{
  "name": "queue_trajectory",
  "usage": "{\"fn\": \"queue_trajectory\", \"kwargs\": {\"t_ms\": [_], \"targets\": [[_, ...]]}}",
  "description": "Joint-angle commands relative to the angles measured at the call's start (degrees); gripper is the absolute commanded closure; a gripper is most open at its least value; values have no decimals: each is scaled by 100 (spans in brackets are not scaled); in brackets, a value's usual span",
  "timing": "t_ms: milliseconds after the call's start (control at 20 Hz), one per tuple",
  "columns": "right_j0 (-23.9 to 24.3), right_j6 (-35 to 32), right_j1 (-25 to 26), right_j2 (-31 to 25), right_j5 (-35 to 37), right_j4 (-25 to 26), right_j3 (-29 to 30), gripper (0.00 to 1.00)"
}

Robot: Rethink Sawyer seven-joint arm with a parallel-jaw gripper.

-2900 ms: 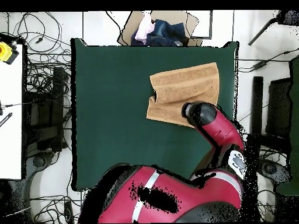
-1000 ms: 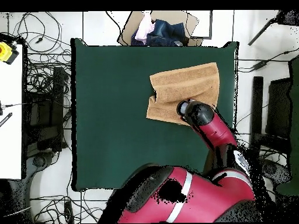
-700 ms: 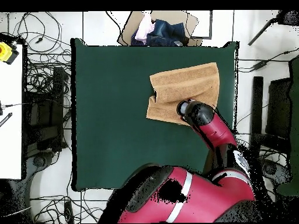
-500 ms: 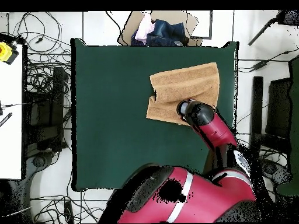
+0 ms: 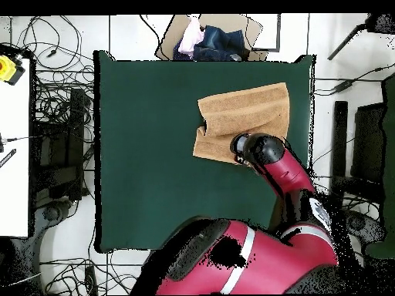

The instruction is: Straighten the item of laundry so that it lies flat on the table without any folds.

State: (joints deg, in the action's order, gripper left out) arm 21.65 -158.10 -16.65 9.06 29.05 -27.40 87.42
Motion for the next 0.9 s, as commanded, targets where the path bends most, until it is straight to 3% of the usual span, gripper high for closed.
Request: {"fn": "queue_trajectory", "kwargs": {"t_ms": [50, 900], "targets": [[-194, -518, 330, -234, 1507, 227, -5, 0], [-343, -670, 352, 27, 1611, 244, -75, 0]]}}
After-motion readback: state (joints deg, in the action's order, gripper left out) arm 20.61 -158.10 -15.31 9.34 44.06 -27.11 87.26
